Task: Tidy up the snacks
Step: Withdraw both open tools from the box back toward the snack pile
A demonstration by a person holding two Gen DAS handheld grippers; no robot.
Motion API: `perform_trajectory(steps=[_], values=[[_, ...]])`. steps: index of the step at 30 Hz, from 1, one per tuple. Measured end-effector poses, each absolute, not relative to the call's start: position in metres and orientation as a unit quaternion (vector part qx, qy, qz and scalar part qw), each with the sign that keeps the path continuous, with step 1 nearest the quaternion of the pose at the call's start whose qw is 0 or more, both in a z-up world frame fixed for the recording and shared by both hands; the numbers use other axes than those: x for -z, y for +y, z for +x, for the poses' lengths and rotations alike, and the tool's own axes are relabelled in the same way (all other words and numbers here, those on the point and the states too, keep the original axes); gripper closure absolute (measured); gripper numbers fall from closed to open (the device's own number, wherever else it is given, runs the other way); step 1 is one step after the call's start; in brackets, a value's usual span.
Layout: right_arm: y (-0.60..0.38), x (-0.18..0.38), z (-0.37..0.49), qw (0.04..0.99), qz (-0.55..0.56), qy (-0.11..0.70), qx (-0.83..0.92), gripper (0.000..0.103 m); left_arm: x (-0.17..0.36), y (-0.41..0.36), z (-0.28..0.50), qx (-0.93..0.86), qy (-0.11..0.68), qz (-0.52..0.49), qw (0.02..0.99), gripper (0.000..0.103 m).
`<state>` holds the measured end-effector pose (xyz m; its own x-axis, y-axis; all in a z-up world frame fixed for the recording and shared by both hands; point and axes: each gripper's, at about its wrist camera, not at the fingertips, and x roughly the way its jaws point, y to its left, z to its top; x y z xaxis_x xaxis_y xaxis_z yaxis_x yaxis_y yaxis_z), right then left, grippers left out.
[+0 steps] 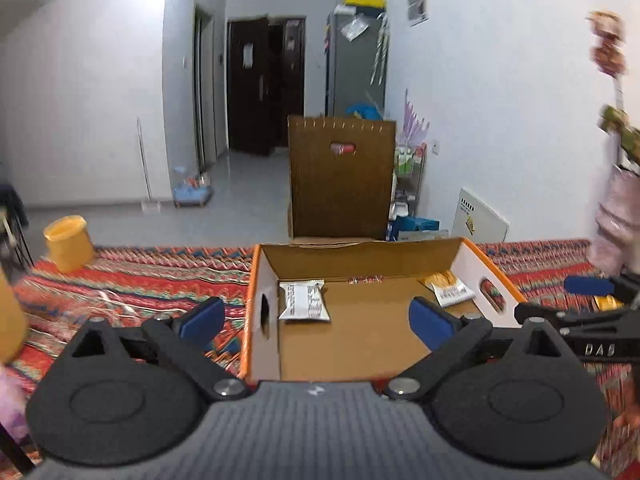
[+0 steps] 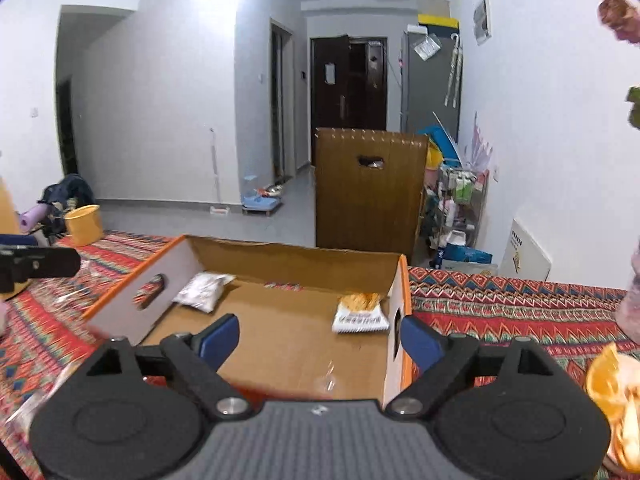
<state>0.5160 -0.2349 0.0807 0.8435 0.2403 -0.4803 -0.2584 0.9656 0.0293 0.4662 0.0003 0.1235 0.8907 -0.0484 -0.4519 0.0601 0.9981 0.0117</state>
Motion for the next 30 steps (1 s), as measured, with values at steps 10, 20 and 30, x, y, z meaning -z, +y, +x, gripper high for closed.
perform_trajectory(steps=[10,20,30], values=[[-0.249,-0.085,0.382,0.964,0.006,0.226,-0.141,0.012,-0.116,-0.013,0.315,0.02,0.199,0.006,0.98,0.0],[-0.256,-0.068,0.255,0.963,0.019,0.21,-0.169,0.002,-0.085,-0.003,0.187,0.009,0.177,-0.014,0.984,0.0],[-0.257,-0.038,0.157,0.966,0.02,0.206,-0.157,0.002,-0.052,0.006,0.115,0.031,0.176,-0.026,0.984,0.0]])
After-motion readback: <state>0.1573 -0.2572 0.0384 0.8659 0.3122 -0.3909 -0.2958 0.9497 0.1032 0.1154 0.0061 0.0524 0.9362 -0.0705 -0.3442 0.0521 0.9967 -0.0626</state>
